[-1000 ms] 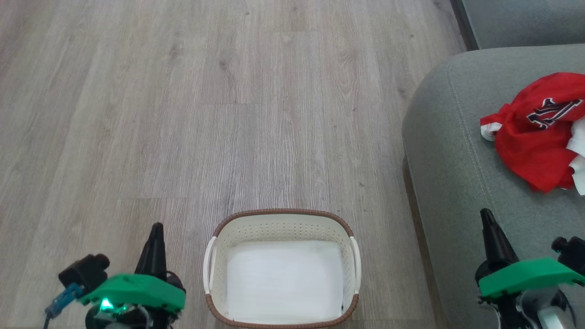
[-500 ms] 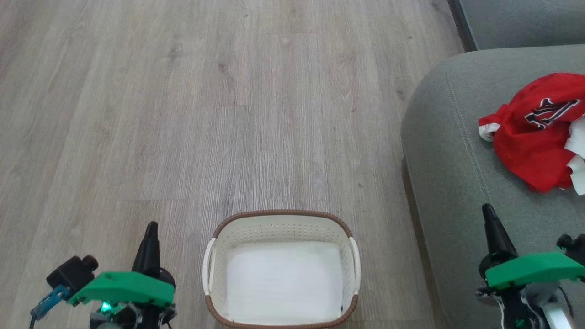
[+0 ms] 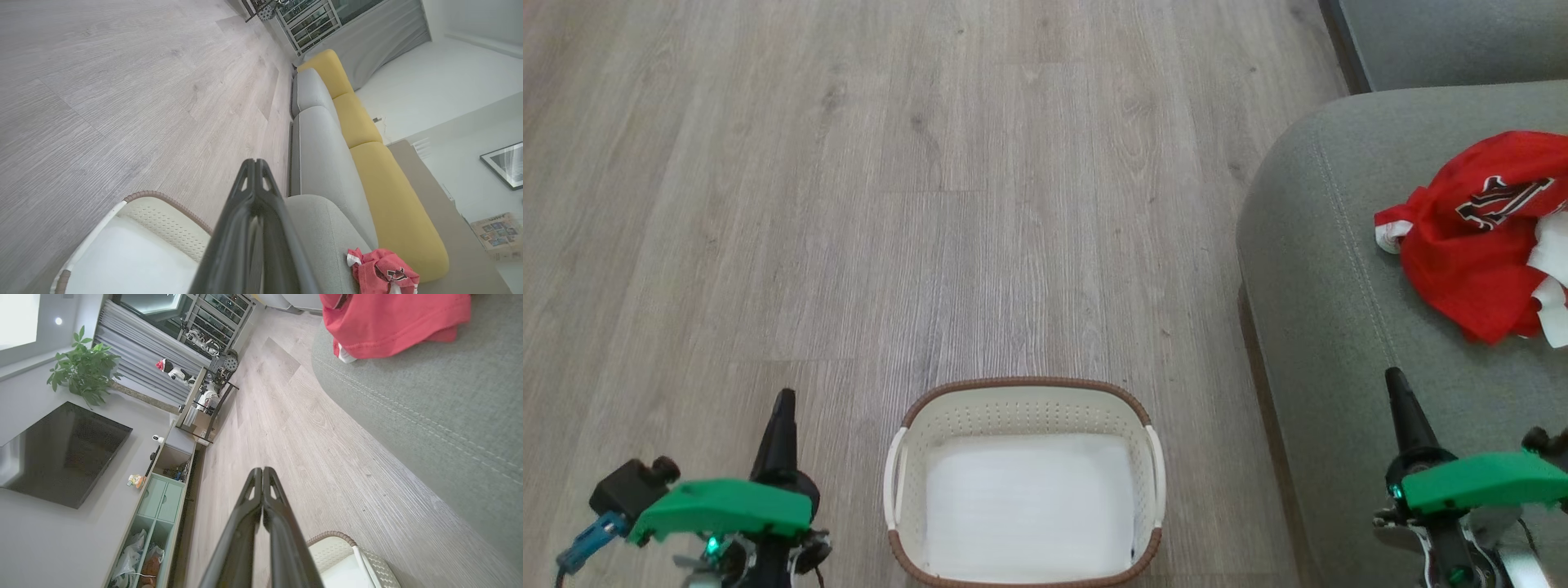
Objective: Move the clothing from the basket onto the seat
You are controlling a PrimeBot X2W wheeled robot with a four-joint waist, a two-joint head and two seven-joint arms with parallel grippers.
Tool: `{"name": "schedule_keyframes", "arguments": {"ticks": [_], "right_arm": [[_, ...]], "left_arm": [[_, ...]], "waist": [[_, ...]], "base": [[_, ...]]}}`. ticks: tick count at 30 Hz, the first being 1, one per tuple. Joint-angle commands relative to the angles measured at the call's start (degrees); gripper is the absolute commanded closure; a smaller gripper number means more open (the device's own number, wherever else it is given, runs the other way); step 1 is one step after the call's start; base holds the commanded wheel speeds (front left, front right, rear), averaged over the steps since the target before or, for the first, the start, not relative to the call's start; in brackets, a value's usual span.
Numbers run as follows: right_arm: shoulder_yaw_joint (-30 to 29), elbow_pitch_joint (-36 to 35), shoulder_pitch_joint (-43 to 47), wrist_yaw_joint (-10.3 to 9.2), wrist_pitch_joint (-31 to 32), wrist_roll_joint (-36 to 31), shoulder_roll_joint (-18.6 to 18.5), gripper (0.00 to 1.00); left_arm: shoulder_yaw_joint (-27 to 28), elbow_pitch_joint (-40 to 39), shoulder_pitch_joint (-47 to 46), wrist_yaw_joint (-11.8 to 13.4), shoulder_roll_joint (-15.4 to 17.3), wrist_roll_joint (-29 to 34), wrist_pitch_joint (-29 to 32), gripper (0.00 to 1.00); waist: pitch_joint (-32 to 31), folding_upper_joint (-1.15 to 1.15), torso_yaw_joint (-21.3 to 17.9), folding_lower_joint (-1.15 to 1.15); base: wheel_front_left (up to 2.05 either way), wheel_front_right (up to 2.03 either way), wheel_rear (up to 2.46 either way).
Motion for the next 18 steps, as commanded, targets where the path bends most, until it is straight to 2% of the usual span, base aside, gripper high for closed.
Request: {"name": "schedule_keyframes", "arguments": {"ticks": [1, 18], "right_arm": [[0.1, -1.7, -3.2, -0.01, 0.6, 1.3, -0.1, 1.0], [-1.6, -1.5, -4.0, -0.01, 3.6, 10.7, 1.4, 1.0]], "left_arm": [[1.9, -1.6, -3.1, -0.5, 0.7, -1.6, 0.4, 1.0], [4.2, -1.4, -4.0, -1.8, 0.7, -13.4, 3.4, 1.0]], "waist": [[0.0, 0.0, 0.0, 0.0], [-0.4, 0.0, -0.3, 0.0]], "base": [[0.0, 0.0, 0.0], [0.0, 0.0, 0.0]]}}
